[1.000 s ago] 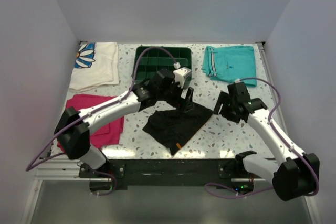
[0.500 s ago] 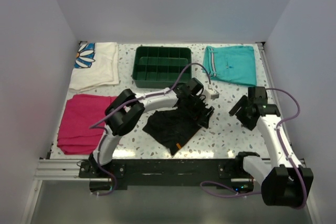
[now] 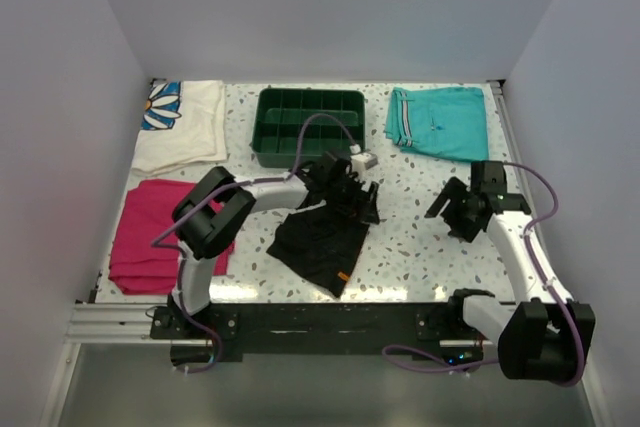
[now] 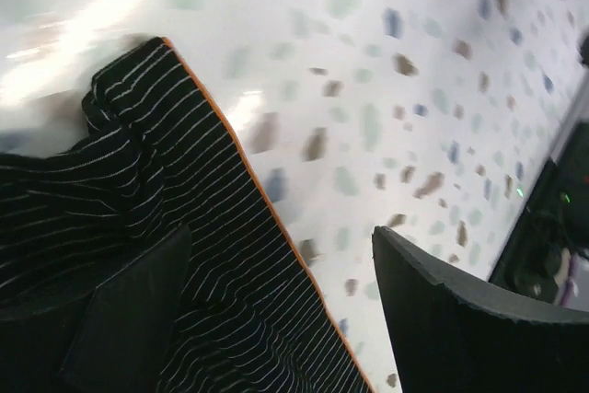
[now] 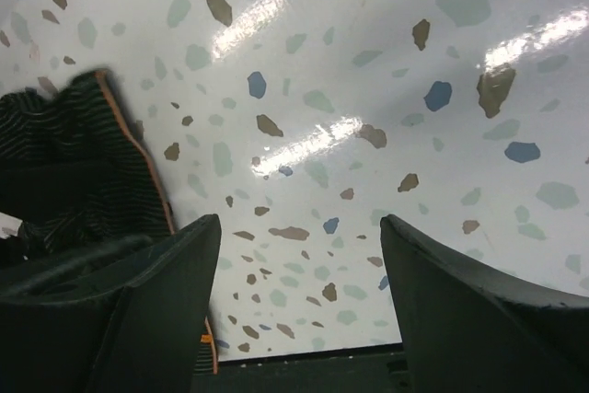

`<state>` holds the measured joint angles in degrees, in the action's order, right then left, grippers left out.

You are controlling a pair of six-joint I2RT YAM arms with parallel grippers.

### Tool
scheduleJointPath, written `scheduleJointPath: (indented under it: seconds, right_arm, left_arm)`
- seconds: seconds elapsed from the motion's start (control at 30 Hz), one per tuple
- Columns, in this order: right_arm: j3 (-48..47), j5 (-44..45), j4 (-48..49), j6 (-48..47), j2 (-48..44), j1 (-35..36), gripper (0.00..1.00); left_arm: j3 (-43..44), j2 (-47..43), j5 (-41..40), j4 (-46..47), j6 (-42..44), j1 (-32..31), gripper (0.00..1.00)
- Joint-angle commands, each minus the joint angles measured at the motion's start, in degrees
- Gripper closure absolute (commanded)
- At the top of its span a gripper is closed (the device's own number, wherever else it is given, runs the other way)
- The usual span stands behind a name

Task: Roll the underwear
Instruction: Flatten out the underwear at the center of the board.

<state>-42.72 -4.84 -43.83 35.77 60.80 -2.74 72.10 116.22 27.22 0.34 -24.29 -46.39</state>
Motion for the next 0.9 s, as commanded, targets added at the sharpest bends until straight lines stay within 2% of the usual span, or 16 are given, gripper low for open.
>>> scheduleJointPath:
  seconds: [0.0,0.1,0.2,0.3,0.43,0.53,0.73,0.87]
  right_arm:
    - [0.4,-8.0,2.4,-5.6,1.5,-0.2,0.25]
    - [-0.4,-12.9,1.8,-8.7,3.4,0.2,0.27]
    - [-1.1,-15.6,1.7,-9.6,4.2,3.8,0.27]
    - [-2.3,-14.5,2.2,-7.8,5.4,14.4,0.27]
    - [-1.8,-15.8,4.3,-4.7,7.9,21.5,0.32]
    - [2.1,-21.0,9.8,-0.6,7.1,23.6,0.4]
    - [6.9,-24.9,17.5,5.5,9.6,31.1,0.38]
    - [8.9,-25.9,23.5,10.3,12.5,36.0,0.39]
  left_arm:
    - [-9.7,-6.9,-16.0,2.0,-6.6,5.5,0.14]
    - [-14.0,-12.1,-20.3,0.8,-6.5,5.8,0.14]
    - [-18.4,-17.0,-22.6,0.5,-8.4,5.8,0.14]
    - [-21.5,-23.3,-26.3,-0.2,-10.4,5.8,0.14]
    - [-23.1,-29.5,-31.5,-4.3,-9.0,5.7,0.12]
    - [-21.6,-31.3,-35.0,-7.9,-7.2,5.7,0.11]
    - [-18.8,-32.3,-38.6,-10.5,-4.8,5.9,0.09]
    - [-14.9,-28.3,-37.6,-12.6,-2.3,6.0,0.09]
